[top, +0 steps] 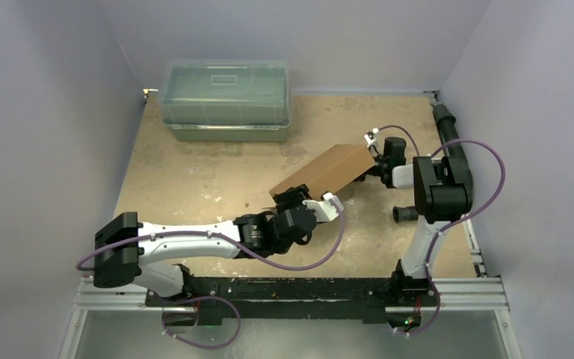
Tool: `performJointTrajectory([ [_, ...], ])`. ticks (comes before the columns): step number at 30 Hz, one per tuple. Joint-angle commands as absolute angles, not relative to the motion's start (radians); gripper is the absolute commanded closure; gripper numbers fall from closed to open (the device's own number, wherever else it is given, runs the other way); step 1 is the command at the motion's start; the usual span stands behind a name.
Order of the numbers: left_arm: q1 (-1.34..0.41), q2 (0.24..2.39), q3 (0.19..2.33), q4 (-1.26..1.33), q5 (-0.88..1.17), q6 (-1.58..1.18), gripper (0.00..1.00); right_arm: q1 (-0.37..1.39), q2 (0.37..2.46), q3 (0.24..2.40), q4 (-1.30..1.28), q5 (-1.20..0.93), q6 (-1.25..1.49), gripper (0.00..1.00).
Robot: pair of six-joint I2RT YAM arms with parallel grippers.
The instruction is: Fold the paper box
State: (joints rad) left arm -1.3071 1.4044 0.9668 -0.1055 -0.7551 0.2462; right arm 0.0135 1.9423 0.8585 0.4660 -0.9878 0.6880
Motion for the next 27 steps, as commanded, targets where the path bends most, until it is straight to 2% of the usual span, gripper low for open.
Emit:
performJointTrajectory([
  [1,-1.356,1.417,0.979,-0.015,-0.797,0.262,0.84,0.013,1.928,0.883,0.469,-0.994,0.657,0.96],
  [10,-1.374,1.478,0.967,-0.041,-0.78,0.145,0.84,0.003,1.893,0.898,0.346,-0.976,0.568,0.95],
  [19,-1.385,1.551,0.979,-0.052,-0.811,0.102,0.86,-0.089,1.854,0.913,0.224,-0.97,0.491,0.89],
  [27,-1.385,1.6,0.992,-0.056,-0.803,0.078,0.85,-0.155,1.75,0.946,0.066,-0.838,0.338,0.86],
])
